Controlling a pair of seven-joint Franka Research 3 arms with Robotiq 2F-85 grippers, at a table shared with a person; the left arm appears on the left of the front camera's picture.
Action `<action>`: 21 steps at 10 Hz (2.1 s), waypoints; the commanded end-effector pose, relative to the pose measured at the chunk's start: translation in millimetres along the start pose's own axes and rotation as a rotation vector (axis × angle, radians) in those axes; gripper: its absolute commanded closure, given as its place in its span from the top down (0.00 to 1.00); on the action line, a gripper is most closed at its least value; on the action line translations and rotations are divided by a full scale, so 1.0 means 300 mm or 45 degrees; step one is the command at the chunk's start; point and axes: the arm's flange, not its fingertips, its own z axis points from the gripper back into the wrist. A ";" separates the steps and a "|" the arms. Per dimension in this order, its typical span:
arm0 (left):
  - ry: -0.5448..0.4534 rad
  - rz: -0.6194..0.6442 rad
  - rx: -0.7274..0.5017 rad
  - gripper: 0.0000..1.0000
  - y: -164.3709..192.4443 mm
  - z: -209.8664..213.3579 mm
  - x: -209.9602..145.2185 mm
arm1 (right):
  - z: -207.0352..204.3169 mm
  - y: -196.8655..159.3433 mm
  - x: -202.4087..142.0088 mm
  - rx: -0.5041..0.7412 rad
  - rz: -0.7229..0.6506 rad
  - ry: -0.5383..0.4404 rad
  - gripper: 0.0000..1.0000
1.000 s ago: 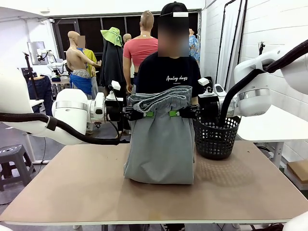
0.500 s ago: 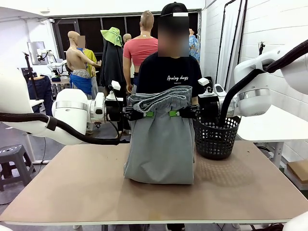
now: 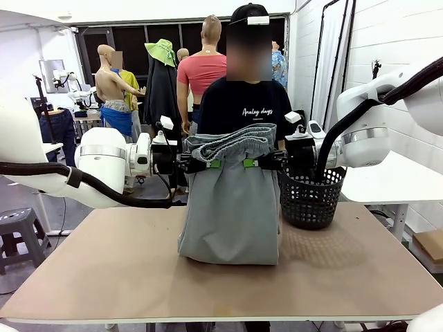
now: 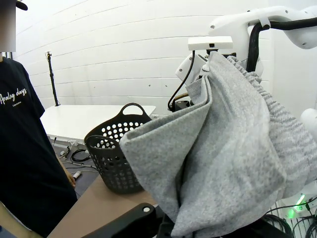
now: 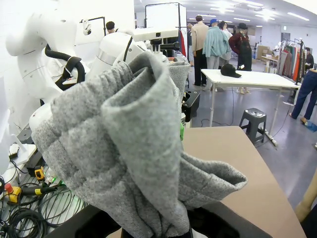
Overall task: Fold the training pants.
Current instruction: Fold the Training pants in half.
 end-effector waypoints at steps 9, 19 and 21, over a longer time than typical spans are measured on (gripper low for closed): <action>0.008 -0.005 -0.005 0.00 -0.003 -0.001 0.008 | -0.001 0.001 0.005 0.006 0.000 -0.004 0.00; 0.006 0.002 0.016 0.00 0.028 0.005 0.001 | -0.014 -0.031 0.008 0.009 0.002 0.006 0.00; 0.013 -0.032 0.060 0.00 0.094 0.025 0.063 | -0.041 -0.113 0.076 0.054 0.045 0.036 0.00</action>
